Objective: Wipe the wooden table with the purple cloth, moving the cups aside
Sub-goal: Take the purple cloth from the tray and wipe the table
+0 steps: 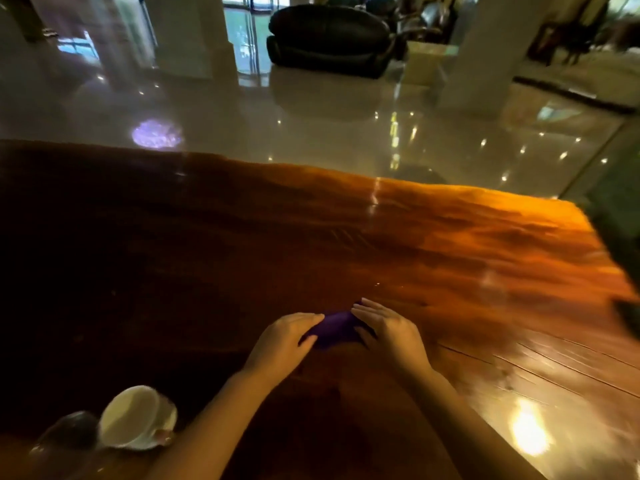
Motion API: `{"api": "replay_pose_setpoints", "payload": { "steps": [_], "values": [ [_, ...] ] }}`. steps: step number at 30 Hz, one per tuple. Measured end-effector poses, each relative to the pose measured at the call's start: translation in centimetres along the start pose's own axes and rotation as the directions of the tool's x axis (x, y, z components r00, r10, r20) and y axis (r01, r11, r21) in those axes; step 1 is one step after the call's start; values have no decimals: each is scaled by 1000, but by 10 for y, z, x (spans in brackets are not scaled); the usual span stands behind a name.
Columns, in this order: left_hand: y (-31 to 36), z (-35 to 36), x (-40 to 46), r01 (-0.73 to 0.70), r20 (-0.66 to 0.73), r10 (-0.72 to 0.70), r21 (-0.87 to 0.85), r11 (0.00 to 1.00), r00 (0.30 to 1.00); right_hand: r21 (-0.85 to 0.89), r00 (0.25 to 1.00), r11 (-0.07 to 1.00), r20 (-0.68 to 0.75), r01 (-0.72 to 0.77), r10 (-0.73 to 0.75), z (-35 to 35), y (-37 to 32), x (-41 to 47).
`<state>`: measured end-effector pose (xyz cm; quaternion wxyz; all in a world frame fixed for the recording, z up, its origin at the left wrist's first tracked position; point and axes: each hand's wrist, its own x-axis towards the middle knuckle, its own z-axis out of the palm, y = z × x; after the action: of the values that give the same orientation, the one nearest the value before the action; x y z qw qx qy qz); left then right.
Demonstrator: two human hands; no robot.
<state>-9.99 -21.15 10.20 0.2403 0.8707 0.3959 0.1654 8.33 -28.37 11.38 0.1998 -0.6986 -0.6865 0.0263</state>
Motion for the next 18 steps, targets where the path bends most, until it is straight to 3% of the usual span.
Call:
{"api": "replay_pose_setpoints", "payload": {
  "steps": [12,14,18],
  "values": [
    [-28,185,59,-74,221,97,-110,991,971,-76,982,985,95,-158,164,112,144,-67],
    [-37,204,53,-139,303,120,42,989,945,-86,951,970,194,-227,240,129,154,-83],
    [-50,222,48,-192,282,97,332,923,954,-83,895,942,295,-324,334,148,159,-94]
  ]
}}
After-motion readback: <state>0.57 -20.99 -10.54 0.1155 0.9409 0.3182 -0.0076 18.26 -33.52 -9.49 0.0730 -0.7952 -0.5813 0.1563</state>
